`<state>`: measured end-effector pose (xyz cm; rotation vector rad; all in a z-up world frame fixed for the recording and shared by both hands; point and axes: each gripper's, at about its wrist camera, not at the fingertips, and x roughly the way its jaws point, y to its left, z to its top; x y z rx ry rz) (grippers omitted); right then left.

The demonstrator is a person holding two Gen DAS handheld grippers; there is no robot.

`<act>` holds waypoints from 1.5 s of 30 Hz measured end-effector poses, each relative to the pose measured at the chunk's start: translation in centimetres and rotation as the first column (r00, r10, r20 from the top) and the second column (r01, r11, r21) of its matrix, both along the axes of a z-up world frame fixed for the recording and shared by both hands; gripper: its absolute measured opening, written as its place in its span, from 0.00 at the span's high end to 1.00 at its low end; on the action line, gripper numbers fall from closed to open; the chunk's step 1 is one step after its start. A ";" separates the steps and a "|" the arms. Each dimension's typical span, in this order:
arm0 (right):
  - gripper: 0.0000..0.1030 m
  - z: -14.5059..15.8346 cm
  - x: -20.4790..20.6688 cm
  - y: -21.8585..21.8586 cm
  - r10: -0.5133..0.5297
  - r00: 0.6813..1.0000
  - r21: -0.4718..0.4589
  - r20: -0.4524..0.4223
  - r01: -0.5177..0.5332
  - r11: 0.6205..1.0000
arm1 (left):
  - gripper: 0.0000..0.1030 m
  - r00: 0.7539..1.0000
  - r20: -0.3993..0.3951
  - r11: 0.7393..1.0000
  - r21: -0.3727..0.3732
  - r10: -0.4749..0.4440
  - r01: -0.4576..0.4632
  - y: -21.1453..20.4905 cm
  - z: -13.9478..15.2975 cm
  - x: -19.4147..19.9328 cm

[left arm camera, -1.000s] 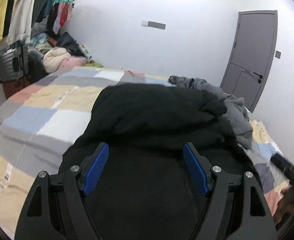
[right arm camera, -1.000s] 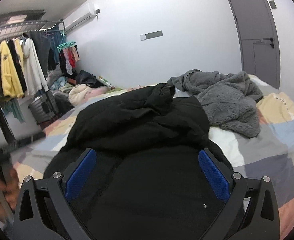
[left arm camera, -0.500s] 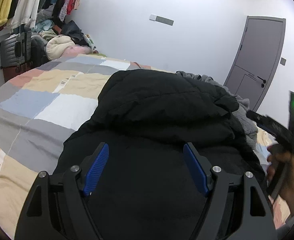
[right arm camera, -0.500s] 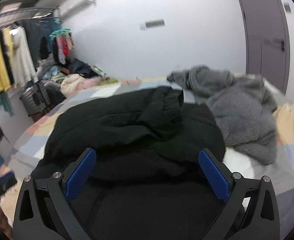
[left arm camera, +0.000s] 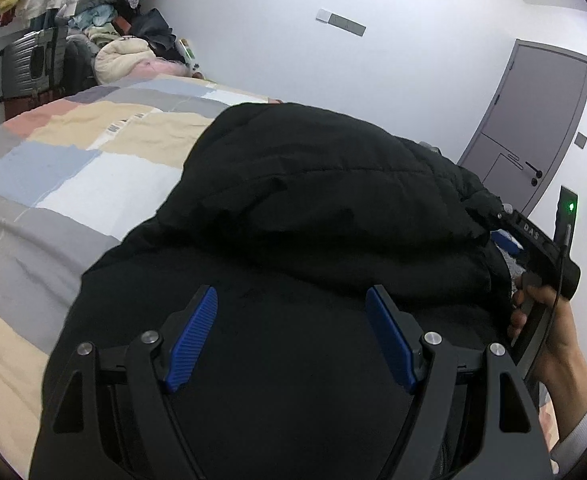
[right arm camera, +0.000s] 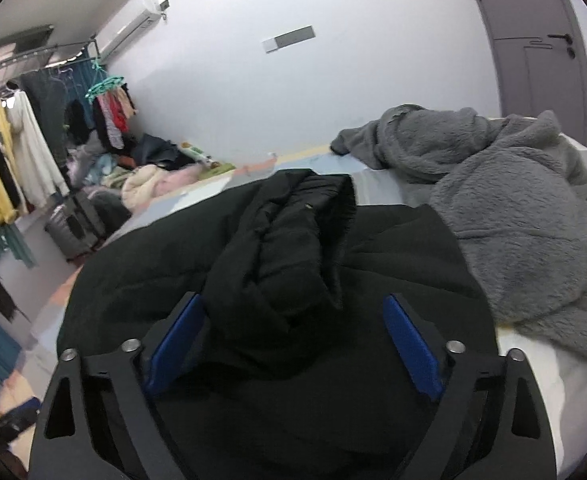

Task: Fold large clothes
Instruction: 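Grasp the folded sleeve edge with the right gripper near the jacket middle, then open the right gripper and release the sleeve edge on the jacket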

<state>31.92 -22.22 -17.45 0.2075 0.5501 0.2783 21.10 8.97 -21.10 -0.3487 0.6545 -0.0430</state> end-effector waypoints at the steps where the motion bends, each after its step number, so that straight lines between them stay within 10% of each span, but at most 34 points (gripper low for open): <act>1: 0.34 0.1 0.1 0.1 0.008 1.000 0.000 0.003 -0.008 1.000 | 0.25 1.000 -0.001 1.000 0.007 -0.001 0.001 -0.2 -0.1 0.1; 3: 0.58 0.3 0.2 0.5 0.054 0.999 0.031 0.000 -0.054 0.998 | 0.25 1.000 -0.004 1.000 0.010 -0.008 0.008 -0.5 -0.2 0.2; 7: 0.75 2.5 -1.4 1.8 0.159 0.986 0.011 0.053 -0.159 0.987 | 0.25 1.000 -0.001 1.000 0.019 -0.008 0.008 -0.9 -0.1 0.0; 15: 0.81 6.8 -6.1 1.4 0.127 0.979 0.027 0.159 -0.133 0.991 | 0.25 1.000 0.026 0.999 0.039 -0.004 0.003 -1.0 0.6 -0.6; 30: 0.81 -1.7 -3.3 0.7 0.013 0.997 -0.215 -0.075 -0.029 0.976 | 0.25 0.999 0.035 0.998 0.052 0.027 -0.029 0.4 0.8 -1.2; 36: 0.62 -1.4 -3.9 0.8 0.029 0.996 -0.197 -0.081 -0.045 0.979 | 0.25 0.999 0.013 0.993 0.104 0.050 -0.051 0.6 1.7 -0.6; 39: 0.23 0.0 -5.2 0.8 0.029 0.999 -0.189 -0.045 -0.037 0.981 | 0.25 0.999 0.008 0.987 0.154 0.033 -0.034 -0.2 3.1 0.3; 45: 0.19 4.0 -6.2 2.7 -0.007 0.992 -0.235 0.123 0.036 0.971 | 0.25 0.999 0.043 0.984 0.179 -0.005 -0.002 -1.0 6.6 4.5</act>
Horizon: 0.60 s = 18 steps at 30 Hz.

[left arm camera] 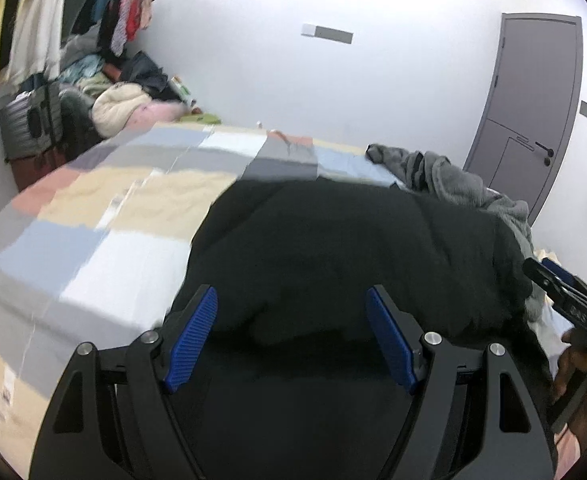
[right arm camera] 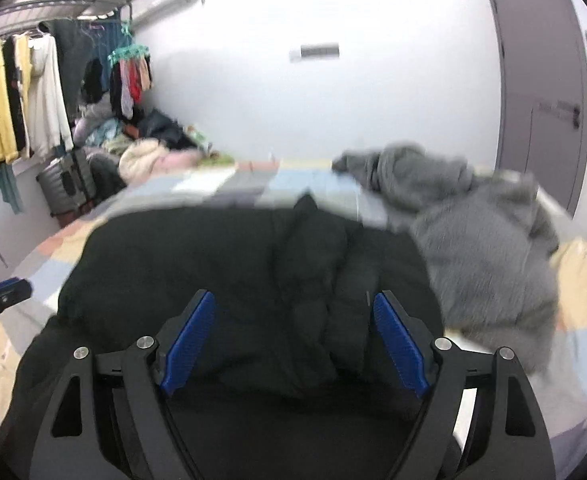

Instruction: Fold large clothes

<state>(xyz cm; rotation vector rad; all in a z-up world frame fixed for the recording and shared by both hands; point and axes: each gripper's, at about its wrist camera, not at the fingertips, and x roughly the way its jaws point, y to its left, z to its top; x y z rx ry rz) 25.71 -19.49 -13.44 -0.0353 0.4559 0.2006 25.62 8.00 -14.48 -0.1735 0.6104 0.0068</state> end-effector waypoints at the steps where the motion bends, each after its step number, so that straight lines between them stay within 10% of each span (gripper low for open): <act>1: 0.18 0.4 0.5 0.6 -0.003 1.000 -0.010 0.020 0.004 1.000 | 0.25 1.000 -0.006 1.000 -0.003 -0.006 0.006 0.0 0.2 0.9; 18: 0.14 -6.8 9.0 3.5 0.013 0.996 -0.074 -0.087 -0.019 0.997 | 0.25 0.996 -0.080 0.977 0.210 -0.032 0.048 -3.0 -6.6 12.2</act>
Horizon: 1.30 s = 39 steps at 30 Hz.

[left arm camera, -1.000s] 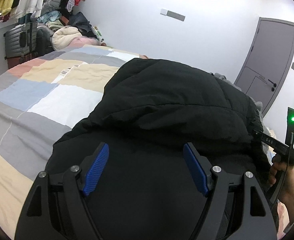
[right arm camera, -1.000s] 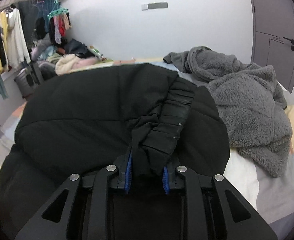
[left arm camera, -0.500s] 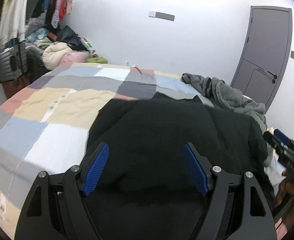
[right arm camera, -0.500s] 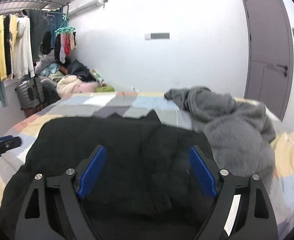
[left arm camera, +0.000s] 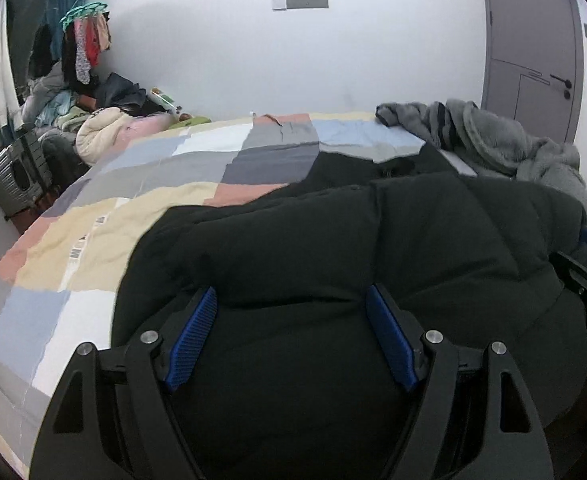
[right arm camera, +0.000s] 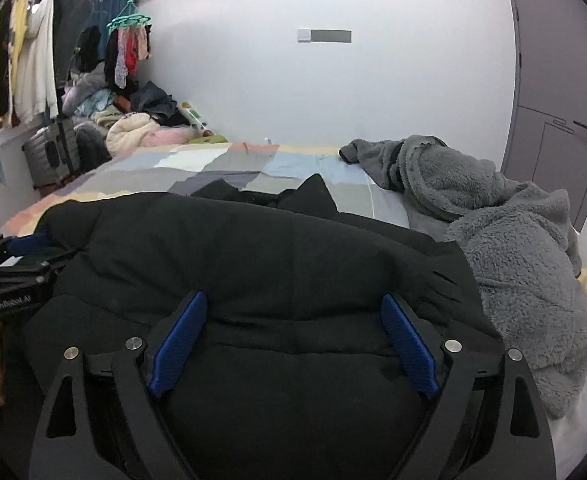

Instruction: Fold large clothes

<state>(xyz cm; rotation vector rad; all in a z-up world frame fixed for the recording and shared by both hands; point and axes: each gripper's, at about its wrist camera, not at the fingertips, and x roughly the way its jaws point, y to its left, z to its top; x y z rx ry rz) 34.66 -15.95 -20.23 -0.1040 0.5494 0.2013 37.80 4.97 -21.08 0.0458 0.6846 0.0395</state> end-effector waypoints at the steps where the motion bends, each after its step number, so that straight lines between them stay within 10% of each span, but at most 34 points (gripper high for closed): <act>1: 0.13 -0.4 0.2 0.0 -0.001 1.000 0.008 0.001 0.001 1.000 | 0.25 1.000 -0.006 1.000 -0.012 0.001 -0.001 0.1 -0.2 0.2; 16: 0.13 -0.2 0.5 -0.7 0.005 0.997 0.079 -0.077 0.002 0.997 | 0.24 0.995 -0.103 0.995 -0.097 0.012 -0.022 1.5 0.6 0.3; 31: 0.13 17.4 -13.8 0.6 0.035 0.984 0.120 0.176 -0.056 0.991 | 0.24 0.995 0.074 0.984 -0.172 0.061 -0.048 5.5 16.5 -13.5; 39: 0.13 21.6 -23.0 -0.2 0.028 0.968 0.142 0.248 -0.065 0.988 | 0.23 0.982 0.185 0.989 -0.148 0.019 0.009 4.0 22.6 -23.6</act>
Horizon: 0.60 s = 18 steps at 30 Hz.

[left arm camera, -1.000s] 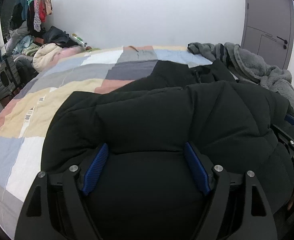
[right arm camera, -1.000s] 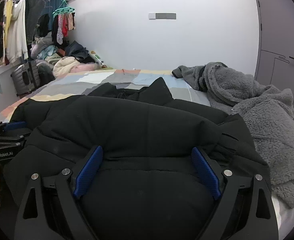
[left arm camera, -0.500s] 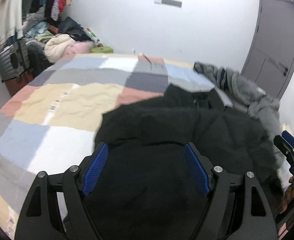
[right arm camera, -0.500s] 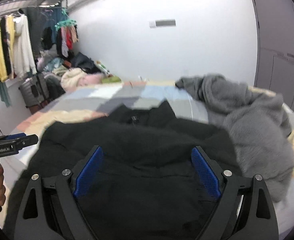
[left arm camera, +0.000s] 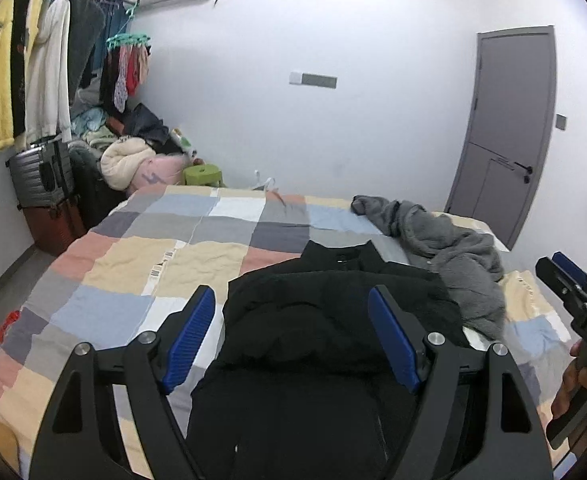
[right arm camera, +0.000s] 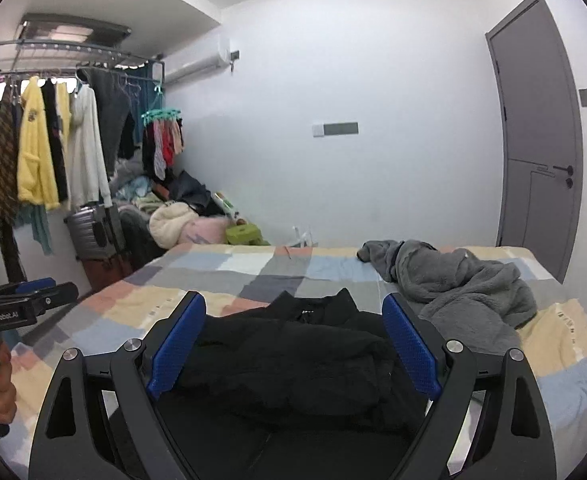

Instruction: Fold large clothes

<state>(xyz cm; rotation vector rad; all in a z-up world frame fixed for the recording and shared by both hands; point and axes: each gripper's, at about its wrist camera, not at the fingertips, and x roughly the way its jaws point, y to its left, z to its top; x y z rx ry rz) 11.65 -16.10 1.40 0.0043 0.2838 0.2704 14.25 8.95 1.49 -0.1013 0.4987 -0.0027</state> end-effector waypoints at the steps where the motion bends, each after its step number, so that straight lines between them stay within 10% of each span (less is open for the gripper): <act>1: 0.13 0.1 -0.9 -0.2 0.000 1.000 -0.004 0.000 0.000 1.000 | 0.23 1.000 0.005 1.000 0.003 -0.005 0.005 -0.2 0.2 -1.1; 10: 0.13 -1.8 -5.3 -5.3 -0.015 0.979 0.055 -0.205 0.027 0.998 | 0.23 0.993 -0.090 0.996 -0.045 -0.078 0.074 -0.1 -1.7 -6.6; 18: 0.13 -6.2 -8.0 -11.6 0.064 0.896 0.126 -0.440 -0.009 0.992 | 0.23 0.940 -0.292 0.973 -0.197 -0.176 0.121 4.5 -7.4 -7.7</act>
